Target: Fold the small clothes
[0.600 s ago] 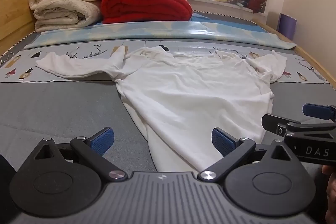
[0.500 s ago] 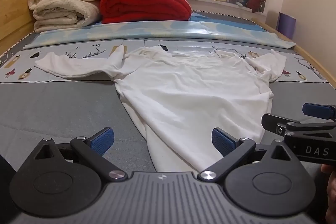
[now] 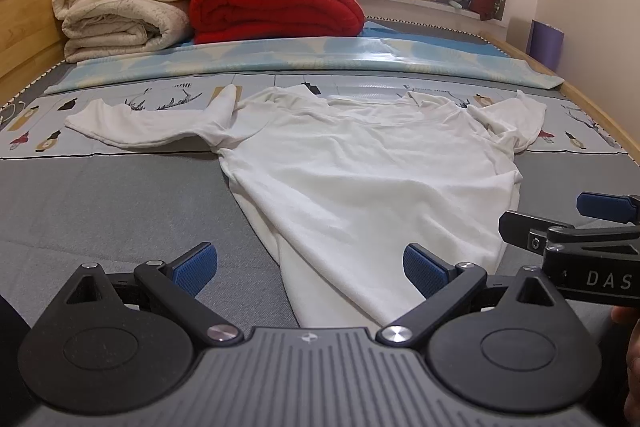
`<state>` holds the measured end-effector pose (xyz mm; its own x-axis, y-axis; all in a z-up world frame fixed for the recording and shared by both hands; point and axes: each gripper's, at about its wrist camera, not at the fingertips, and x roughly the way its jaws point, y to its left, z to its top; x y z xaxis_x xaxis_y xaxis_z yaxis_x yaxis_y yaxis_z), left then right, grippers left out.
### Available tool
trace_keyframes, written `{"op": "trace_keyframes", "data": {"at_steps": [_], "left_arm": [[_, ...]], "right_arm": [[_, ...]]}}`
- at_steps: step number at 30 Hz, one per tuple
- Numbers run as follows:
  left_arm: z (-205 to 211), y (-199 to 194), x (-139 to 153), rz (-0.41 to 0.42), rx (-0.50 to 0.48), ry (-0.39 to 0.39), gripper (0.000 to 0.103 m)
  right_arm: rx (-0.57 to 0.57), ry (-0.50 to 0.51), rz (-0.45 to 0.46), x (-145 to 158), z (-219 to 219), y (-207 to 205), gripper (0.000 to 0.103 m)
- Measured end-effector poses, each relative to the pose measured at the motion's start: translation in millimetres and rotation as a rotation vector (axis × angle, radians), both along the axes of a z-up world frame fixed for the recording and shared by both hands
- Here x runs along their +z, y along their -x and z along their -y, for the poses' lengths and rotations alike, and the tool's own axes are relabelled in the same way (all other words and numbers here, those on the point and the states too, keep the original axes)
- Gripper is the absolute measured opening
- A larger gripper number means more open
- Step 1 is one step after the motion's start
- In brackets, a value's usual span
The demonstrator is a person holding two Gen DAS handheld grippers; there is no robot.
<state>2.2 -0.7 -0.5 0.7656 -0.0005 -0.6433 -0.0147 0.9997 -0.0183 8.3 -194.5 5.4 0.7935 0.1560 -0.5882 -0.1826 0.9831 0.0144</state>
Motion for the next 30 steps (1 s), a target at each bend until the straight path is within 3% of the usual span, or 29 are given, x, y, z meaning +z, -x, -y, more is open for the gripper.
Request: {"op": "trace_keyframes", "data": {"at_steps": [26, 28, 29, 30], "left_arm": [[1.6, 0.9, 0.1, 0.004, -0.003, 0.0, 0.101], [3.2, 1.9, 0.3, 0.016, -0.008, -0.014, 0.096], [4.5, 2.6, 0.0, 0.02, -0.011, -0.023, 0.084], [4.9, 2.3, -0.3, 0.02, -0.017, -0.036, 0.058]], "right_arm": [[-0.003, 0.006, 0.004, -0.7, -1.1, 1.2, 0.097], [-0.006, 0.012, 0.015, 0.6, -2.2, 2.7, 0.095], [-0.012, 0.016, 0.028, 1.9, -2.2, 3.7, 0.094], [-0.019, 0.02, 0.042, 3.4, -1.8, 4.4, 0.093]]}}
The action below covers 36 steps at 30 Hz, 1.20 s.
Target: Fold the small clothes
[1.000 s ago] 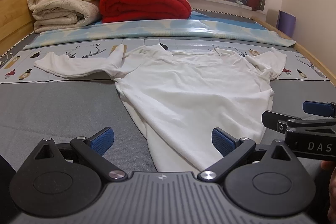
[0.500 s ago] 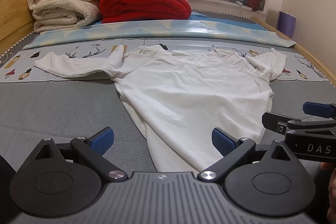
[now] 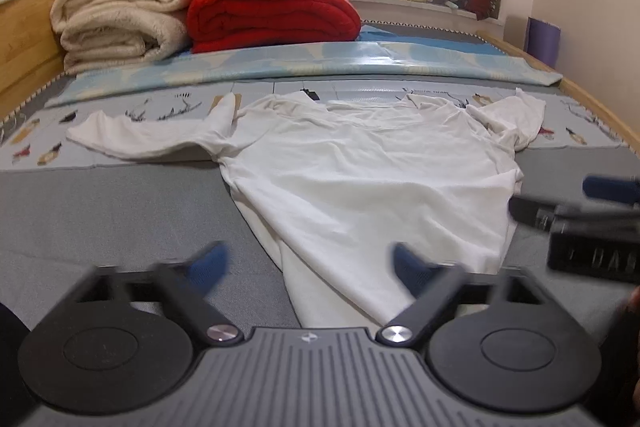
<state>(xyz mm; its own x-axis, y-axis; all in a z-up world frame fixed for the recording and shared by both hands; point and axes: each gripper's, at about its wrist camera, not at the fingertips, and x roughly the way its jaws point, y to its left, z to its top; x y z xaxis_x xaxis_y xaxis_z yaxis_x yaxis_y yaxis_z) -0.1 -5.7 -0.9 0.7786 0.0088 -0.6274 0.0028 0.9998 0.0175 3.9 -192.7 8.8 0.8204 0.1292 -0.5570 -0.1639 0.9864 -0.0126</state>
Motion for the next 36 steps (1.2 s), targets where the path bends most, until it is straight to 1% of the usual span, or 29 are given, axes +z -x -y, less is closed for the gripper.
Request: {"op": "trace_keyframes", "data": {"at_steps": [1, 2, 3, 6, 7, 8, 10, 11, 12, 15, 17, 18, 19, 21, 22, 23, 24, 25, 26, 27, 28, 29, 31, 32, 34, 36], "left_arm": [[-1.2, -1.3, -0.8, -0.01, -0.006, -0.005, 0.044], [-4.9, -3.7, -1.8, -0.026, -0.009, 0.007, 0.02], [-9.0, -5.9, -2.4, -0.044, -0.005, 0.028, 0.012], [-29.3, -14.1, -5.8, -0.095, 0.046, 0.133, 0.012], [-34.3, -15.8, -8.4, -0.138, 0.063, 0.16, 0.012], [-37.7, -18.1, -11.3, -0.172, 0.078, 0.164, 0.012], [-41.9, -23.7, -18.0, -0.233, 0.092, 0.178, 0.012], [-42.5, -27.0, -21.7, -0.214, 0.093, 0.16, 0.012], [-42.6, -29.0, -26.9, -0.237, 0.091, 0.153, 0.012], [-39.9, -36.7, -44.9, -0.317, 0.059, 0.193, 0.012], [-38.8, -39.8, -55.2, -0.376, 0.046, 0.229, 0.014], [-38.9, -39.2, -59.2, -0.408, 0.051, 0.221, 0.016], [-39.6, -40.4, -63.2, -0.43, 0.052, 0.242, 0.018], [-42.2, -44.1, -70.1, -0.456, 0.065, 0.278, 0.033], [-43.9, -46.1, -72.1, -0.473, 0.078, 0.287, 0.034], [-45.5, -48.7, -75.3, -0.48, 0.086, 0.301, 0.034], [-47.4, -50.7, -78.6, -0.488, 0.092, 0.312, 0.034], [-48.9, -52.3, -78.9, -0.498, 0.093, 0.322, 0.034], [-49.5, -53.3, -79.3, -0.503, 0.088, 0.332, 0.033], [-49.1, -54.0, -79.8, -0.503, 0.07, 0.341, 0.028], [-45.9, -56.3, -79.2, -0.497, 0.047, 0.346, 0.02], [-41.8, -57.9, -76.3, -0.496, 0.025, 0.326, 0.002], [-37.8, -58.6, -71.5, -0.473, -0.005, 0.267, 0.001], [-38.8, -58.3, -68.4, -0.457, -0.008, 0.254, 0.001], [-46.7, -56.5, -58.6, -0.405, 0.018, 0.256, 0.001], [-61.7, -51.8, -44.9, -0.33, 0.067, 0.257, 0.001]], "right_arm": [[-0.009, 0.001, 0.011, 1.2, 1.1, -0.1, 0.088], [-0.023, -0.002, 0.017, 2.2, 3.3, -1.3, 0.084], [-0.041, -0.007, 0.018, 2.5, 6.1, -2.9, 0.082], [-0.087, -0.04, -0.017, 0.7, 19.4, -10.4, 0.08], [-0.099, -0.058, -0.033, -0.8, 24.1, -12.5, 0.08], [-0.116, -0.068, -0.056, -3.3, 28.7, -14.4, 0.08], [-0.129, -0.08, -0.141, -14.1, 35.7, -19.9, 0.08], [-0.135, -0.092, -0.194, -21.3, 38.8, -22.9, 0.08], [-0.142, -0.116, -0.257, -29.6, 42.6, -26.6, 0.08], [-0.145, -0.224, -0.416, -50.7, 51.2, -34.5, 0.08], [-0.123, -0.274, -0.483, -60.6, 50.9, -38.6, 0.08], [-0.112, -0.29, -0.509, -64.1, 49.5, -40.9, 0.08], [-0.107, -0.29, -0.526, -67.3, 46.5, -41.9, 0.08], [-0.092, -0.264, -0.565, -73.8, 40.0, -43.4, 0.071], [-0.088, -0.26, -0.585, -76.2, 36.9, -46.0, 0.059], [-0.086, -0.265, -0.607, -80.0, 35.1, -48.2, 0.05], [-0.085, -0.276, -0.625, -83.0, 33.8, -49.9, 0.048], [-0.081, -0.281, -0.625, -84.2, 32.1, -51.3, 0.042], [-0.068, -0.283, -0.622, -83.4, 30.5, -52.7, 0.026], [-0.051, -0.293, -0.628, -82.9, 29.1, -55.1, 0.019], [-0.042, -0.314, -0.634, -82.4, 29.8, -57.6, 0.013], [-0.04, -0.339, -0.636, -80.5, 30.7, -60.1, 0.006], [-0.036, -0.392, -0.607, -70.9, 36.4, -69.8, 0.004], [-0.035, -0.431, -0.578, -62.7, 40.6, -76.2, 0.004], [-0.039, -0.515, -0.499, -41.8, 51.0, -94.1, 0.004], [-0.049, -0.561, -0.403, -17.4, 59.5, -115.0, 0.004]]}}
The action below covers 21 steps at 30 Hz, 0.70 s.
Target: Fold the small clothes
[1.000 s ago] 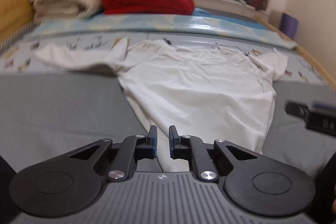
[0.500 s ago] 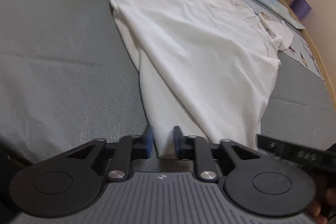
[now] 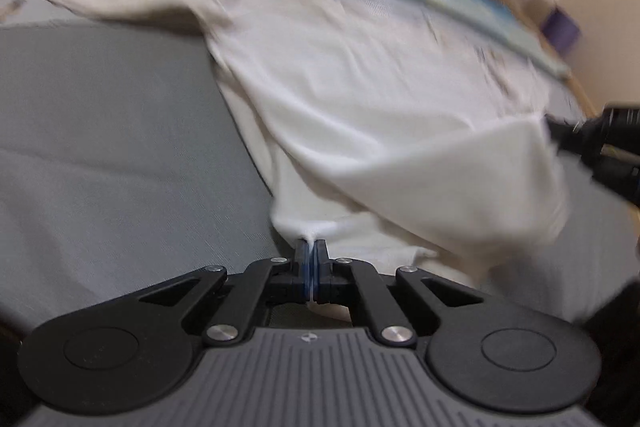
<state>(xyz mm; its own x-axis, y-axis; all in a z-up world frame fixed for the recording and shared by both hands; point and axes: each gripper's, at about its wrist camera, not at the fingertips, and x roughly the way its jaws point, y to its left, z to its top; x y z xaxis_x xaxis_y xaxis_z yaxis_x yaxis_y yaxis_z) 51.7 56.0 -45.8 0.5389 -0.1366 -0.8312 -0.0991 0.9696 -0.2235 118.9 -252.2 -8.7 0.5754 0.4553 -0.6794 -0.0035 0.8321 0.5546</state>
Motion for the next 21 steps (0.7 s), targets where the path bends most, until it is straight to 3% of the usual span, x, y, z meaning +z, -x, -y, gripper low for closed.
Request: {"op": "trace_keyframes", "data": {"at_steps": [3, 6, 8, 9, 11, 12, 14, 16, 19, 21], "left_arm": [[-20.1, 4.8, 10.1, 0.038, 0.095, -0.027, 0.001], [-25.7, 4.1, 2.9, -0.034, 0.135, -0.053, 0.002], [-24.1, 5.9, 1.6, -0.065, 0.132, -0.089, 0.005], [-24.0, 8.9, 5.3, -0.049, 0.134, -0.117, 0.005], [-18.0, 15.5, 17.2, 0.022, 0.117, -0.198, 0.005], [-13.0, 17.0, 25.9, 0.075, 0.095, -0.212, 0.005], [-5.0, 15.4, 38.2, 0.141, 0.025, -0.153, 0.006], [14.3, 9.7, 44.8, 0.155, -0.093, -0.11, 0.01], [49.5, -9.8, 35.8, 0.16, -0.238, -0.098, 0.029], [73.0, -24.4, 23.8, 0.141, -0.331, -0.104, 0.051]], "right_arm": [[-0.077, -0.037, 0.12, 35.8, 9.2, -34.5, 0.004], [-0.145, 0.001, 0.199, 55.7, 15.6, -63.8, 0.009], [-0.171, 0.051, 0.192, 56.6, 21.3, -76.1, 0.012], [-0.183, 0.058, 0.188, 54.9, 24.3, -78.7, 0.016], [-0.192, 0.052, 0.192, 51.8, 30.8, -76.9, 0.041], [-0.193, 0.053, 0.202, 48.5, 35.1, -70.7, 0.045], [-0.185, 0.064, 0.213, 39.0, 44.2, -54.3, 0.048], [-0.161, 0.091, 0.19, 24.8, 53.3, -40.5, 0.048], [-0.165, 0.13, 0.15, 2.5, 64.8, -23.4, 0.047], [-0.193, 0.112, 0.087, -6.9, 68.9, -19.1, 0.047]]}}
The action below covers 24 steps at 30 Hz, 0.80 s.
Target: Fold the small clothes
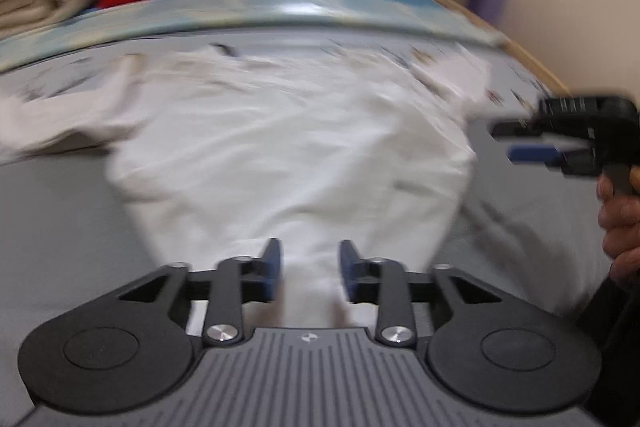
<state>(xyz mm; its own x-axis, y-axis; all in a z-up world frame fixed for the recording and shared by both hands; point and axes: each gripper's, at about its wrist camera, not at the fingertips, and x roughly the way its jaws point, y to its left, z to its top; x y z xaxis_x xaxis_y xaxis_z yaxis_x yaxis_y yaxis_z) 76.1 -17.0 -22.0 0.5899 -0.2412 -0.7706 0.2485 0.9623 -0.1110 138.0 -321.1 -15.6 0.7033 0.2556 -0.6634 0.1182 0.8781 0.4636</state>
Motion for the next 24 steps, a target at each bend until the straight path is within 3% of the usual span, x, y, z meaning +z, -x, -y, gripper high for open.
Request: {"op": "trace_keyframes", "data": {"at_steps": [2, 3, 4, 5, 6, 8, 11, 14, 16, 19, 22, 23, 24], "left_arm": [[23.8, -12.1, -19.2, -0.055, -0.084, -0.043, 0.061], [34.9, -15.7, -29.6, -0.071, -0.126, -0.108, 0.058], [43.3, -17.4, -38.4, -0.061, -0.154, -0.195, 0.049], [50.2, -18.0, -44.3, -0.036, -0.163, -0.253, 0.013], [47.8, -19.9, -45.6, -0.031, -0.159, -0.307, 0.0], [18.8, -26.8, -32.3, -0.025, -0.092, -0.295, 0.0], [-35.1, -30.5, 4.1, 0.049, 0.057, -0.284, 0.0], [-82.5, -27.4, 28.1, 0.044, 0.182, -0.247, 0.0], [-81.2, -20.2, 33.5, 0.041, 0.11, -0.184, 0.0], [-44.2, -7.7, 22.9, 0.018, -0.04, -0.087, 0.006], [1.9, -1.2, -5.1, -0.001, -0.143, -0.099, 0.012], [12.6, 0.0, -14.7, -0.018, -0.161, -0.114, 0.025], [21.7, 0.4, -25.3, -0.048, -0.18, -0.125, 0.044]], "right_arm": [[0.003, -0.016, 0.006, -1.7, 0.1, 5.6, 0.047], [0.019, 0.004, 0.014, -1.8, -2.1, 7.0, 0.047], [0.035, 0.033, 0.022, -2.6, -4.4, 8.0, 0.047], [0.049, 0.06, 0.023, -5.2, -5.9, 8.0, 0.047], [0.06, 0.076, 0.017, -7.6, -7.1, 7.4, 0.047], [0.068, 0.075, 0.006, -11.3, -7.0, 6.3, 0.047], [0.084, 0.06, 0.009, -14.5, -10.7, 0.1, 0.047], [0.129, 0.057, 0.013, -17.1, -20.9, -6.4, 0.045], [0.154, 0.092, -0.015, -22.4, -32.6, -11.8, 0.038], [0.179, 0.093, -0.049, -30.3, -43.6, -19.1, 0.028], [0.186, 0.09, -0.053, -32.4, -47.9, -22.4, 0.023], [0.181, 0.088, -0.055, -32.7, -47.8, -22.3, 0.023], [0.177, 0.082, -0.059, -33.1, -47.2, -22.0, 0.023]]}}
